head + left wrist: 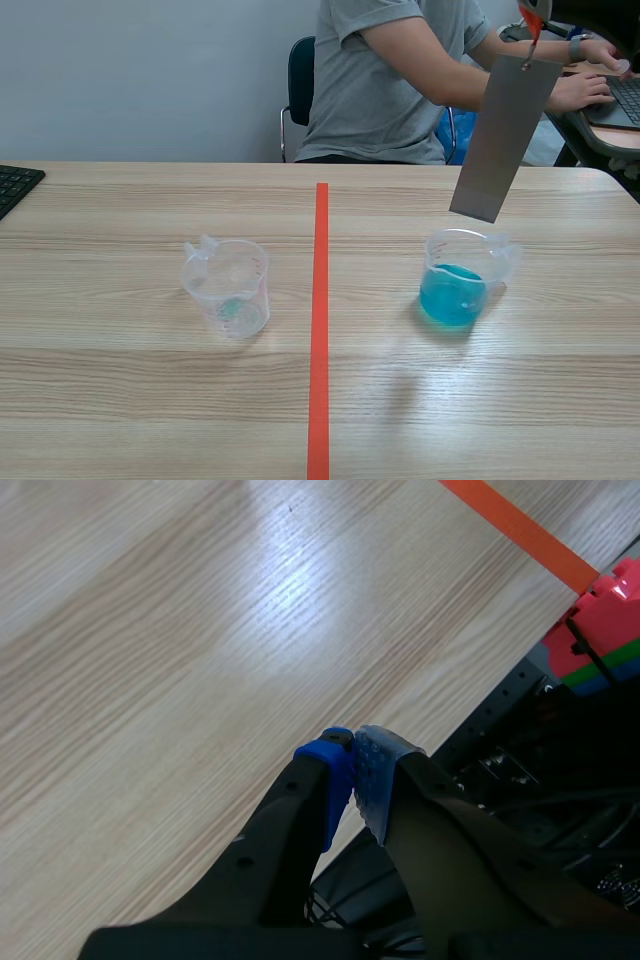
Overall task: Do the redox reaction experiment.
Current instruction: 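Lower the plate into the blue solution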
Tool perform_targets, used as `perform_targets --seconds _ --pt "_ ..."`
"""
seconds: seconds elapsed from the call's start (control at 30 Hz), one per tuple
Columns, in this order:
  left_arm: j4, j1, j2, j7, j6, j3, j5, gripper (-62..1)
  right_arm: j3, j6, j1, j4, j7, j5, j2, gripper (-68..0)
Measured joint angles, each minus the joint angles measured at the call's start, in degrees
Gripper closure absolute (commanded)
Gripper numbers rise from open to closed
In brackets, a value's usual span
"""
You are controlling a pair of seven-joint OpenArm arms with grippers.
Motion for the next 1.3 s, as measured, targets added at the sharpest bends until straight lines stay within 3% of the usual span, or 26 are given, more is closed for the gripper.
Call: perform_targets --seconds 0.87,1.3 --pt "0.00 2.47 0.15 2.62 0.33 0.02 0.24 -3.1 0.00 0.00 0.00 -1.66 0.04 -0.07 0.00 -1.1" --pt "-0.28 2.47 0.15 2.71 0.33 0.02 0.57 -3.1 0.00 0.00 -0.02 -7.13 2.54 -6.88 -4.33 -1.1"
